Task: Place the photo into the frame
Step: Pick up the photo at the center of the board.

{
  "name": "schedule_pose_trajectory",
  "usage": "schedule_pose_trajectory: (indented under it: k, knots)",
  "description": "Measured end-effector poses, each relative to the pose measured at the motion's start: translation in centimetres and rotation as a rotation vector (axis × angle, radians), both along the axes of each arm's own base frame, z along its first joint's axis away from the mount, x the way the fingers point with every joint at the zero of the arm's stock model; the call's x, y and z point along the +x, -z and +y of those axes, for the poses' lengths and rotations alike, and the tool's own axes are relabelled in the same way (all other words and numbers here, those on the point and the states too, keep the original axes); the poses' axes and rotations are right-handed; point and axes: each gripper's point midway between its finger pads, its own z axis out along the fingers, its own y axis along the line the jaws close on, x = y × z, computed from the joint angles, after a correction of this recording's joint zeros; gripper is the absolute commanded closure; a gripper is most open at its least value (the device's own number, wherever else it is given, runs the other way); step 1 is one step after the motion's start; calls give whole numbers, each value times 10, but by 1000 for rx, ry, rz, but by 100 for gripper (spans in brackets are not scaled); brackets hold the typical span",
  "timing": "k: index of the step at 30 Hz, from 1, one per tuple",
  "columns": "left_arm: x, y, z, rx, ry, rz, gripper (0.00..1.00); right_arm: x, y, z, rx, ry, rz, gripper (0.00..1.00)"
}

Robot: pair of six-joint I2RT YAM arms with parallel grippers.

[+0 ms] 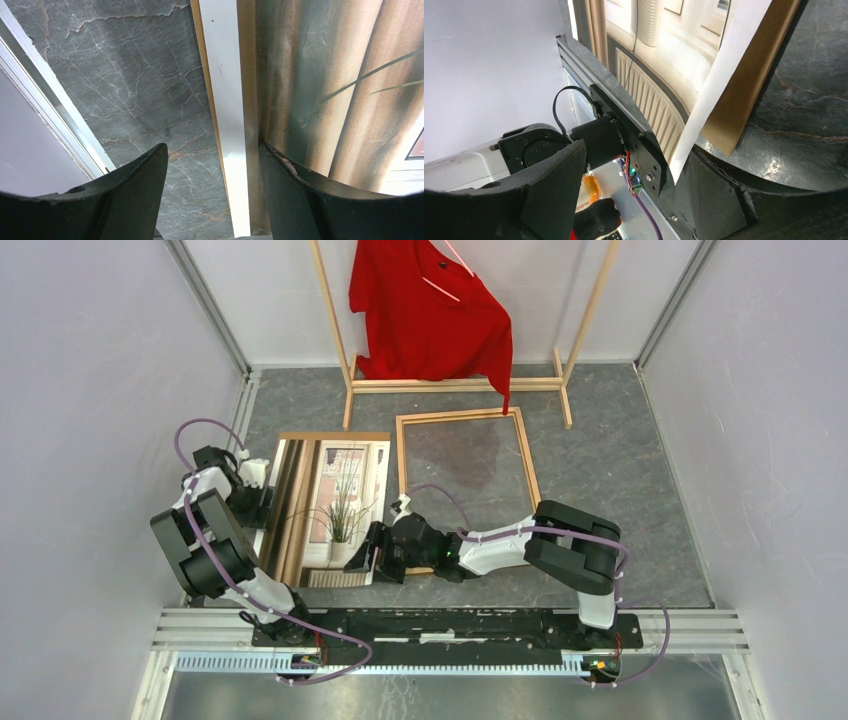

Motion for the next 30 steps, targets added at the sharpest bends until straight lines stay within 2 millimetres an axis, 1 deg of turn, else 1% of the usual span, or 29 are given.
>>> schedule_pose_trajectory:
  k: [3,8,12,18,20,23,25,30]
  knots:
    - [0,0,0,0,0,-1,26,2,3,0,-6,9,-3,27]
    - [0,0,0,1,0,-2,27,15,4,0,-11,40,-34,30]
    - [0,0,0,1,0,-2,27,33,4,-2,-11,76,-71,33]
    - [0,0,0,0,1,-3,27,59,8,-6,-23,131,-117,45]
    - [0,0,0,0,2,-3,27,68,11,-5,-29,138,-130,49]
    - [0,0,0,-1,9,-2,26,81,11,1,-27,140,-159,61]
    - [0,0,-1,-3,12,0,26,90,6,5,-12,142,-178,67]
    - [-3,0,-3,-13,13,12,26,103,-3,17,44,115,-209,85]
